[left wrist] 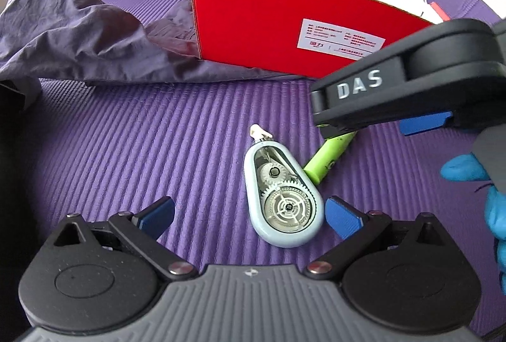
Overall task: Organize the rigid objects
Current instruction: 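Grasp the pale-blue correction tape with the left tool while the right tool grasps the green highlighter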
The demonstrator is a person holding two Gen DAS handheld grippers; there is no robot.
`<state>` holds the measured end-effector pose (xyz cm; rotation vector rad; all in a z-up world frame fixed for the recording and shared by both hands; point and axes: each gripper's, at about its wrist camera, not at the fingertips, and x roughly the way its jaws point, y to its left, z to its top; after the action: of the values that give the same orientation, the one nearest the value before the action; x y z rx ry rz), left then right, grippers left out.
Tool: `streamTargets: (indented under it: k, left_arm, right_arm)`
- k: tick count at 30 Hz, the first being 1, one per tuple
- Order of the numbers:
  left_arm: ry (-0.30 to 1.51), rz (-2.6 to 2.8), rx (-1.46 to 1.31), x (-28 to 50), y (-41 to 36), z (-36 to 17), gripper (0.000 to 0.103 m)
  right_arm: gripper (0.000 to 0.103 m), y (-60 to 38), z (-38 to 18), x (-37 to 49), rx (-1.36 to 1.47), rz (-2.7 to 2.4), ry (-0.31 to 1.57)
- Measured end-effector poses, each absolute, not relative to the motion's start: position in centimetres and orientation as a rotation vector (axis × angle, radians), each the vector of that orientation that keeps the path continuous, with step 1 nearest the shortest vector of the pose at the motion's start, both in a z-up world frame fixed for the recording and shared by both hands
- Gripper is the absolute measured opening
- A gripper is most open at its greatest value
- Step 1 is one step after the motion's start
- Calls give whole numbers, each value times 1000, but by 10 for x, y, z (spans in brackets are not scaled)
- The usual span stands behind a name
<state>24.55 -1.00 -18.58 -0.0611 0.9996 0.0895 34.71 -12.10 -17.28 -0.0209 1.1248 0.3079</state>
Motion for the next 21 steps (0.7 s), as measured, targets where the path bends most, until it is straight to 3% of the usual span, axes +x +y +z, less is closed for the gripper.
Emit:
streamTargets:
  k: [4, 9, 16, 21]
  left_arm:
    - [1000, 84, -62, 247, -11, -188, 102]
    - [997, 60, -61, 247, -14, -189, 92]
    - [984, 43, -75, 247, -14, -189, 74]
    - [979, 43, -108, 248, -7, -188, 59]
  right_arm:
    - [73, -112, -180, 350, -44, 305, 1142]
    - [62, -105, -189, 351, -49, 308, 1171]
    - [57, -100, -192, 349, -50, 294, 1172]
    - [44, -96, -191, 346, -91, 272, 1159]
